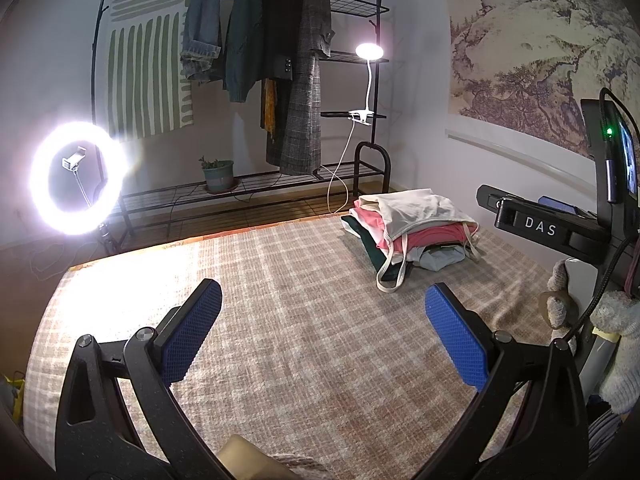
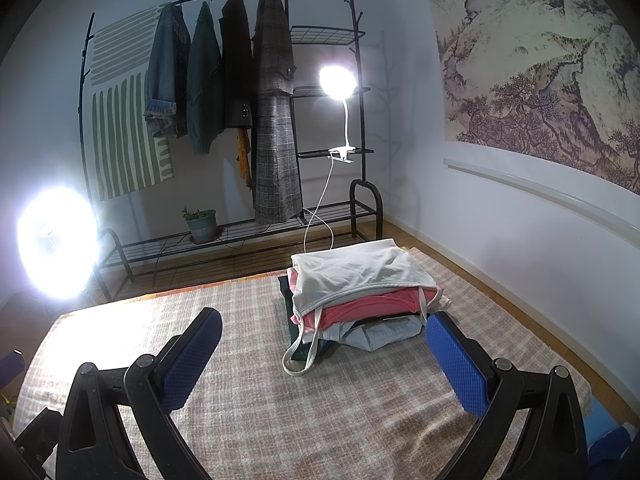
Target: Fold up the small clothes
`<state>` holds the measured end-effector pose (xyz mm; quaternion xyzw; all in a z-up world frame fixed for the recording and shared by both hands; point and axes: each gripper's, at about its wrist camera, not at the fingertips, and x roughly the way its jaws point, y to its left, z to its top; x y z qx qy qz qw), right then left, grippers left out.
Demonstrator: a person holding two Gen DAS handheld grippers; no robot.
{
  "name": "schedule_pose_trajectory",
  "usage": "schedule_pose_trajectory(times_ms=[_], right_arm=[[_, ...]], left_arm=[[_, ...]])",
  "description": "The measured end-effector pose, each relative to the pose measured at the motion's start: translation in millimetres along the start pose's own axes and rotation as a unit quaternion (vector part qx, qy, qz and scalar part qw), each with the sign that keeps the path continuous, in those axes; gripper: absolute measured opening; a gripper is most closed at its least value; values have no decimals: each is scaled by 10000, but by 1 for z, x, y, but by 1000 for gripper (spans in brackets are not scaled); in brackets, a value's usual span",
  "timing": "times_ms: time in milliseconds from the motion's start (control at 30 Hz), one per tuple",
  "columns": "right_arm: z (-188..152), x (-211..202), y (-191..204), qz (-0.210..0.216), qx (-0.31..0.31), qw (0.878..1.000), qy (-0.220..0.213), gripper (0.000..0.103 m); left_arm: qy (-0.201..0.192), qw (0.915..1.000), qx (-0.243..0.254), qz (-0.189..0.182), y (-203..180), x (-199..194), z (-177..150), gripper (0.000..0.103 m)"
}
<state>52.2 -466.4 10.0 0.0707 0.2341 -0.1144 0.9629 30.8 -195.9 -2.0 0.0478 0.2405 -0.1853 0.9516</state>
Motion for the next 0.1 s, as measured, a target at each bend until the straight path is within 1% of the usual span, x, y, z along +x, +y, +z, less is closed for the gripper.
schedule_pose_trajectory(times_ms=[100], right_arm=[[0,0,0,1,-2,10000,0,103]], left_arm=[[14,10000,-30,-1,0,0,0,103]])
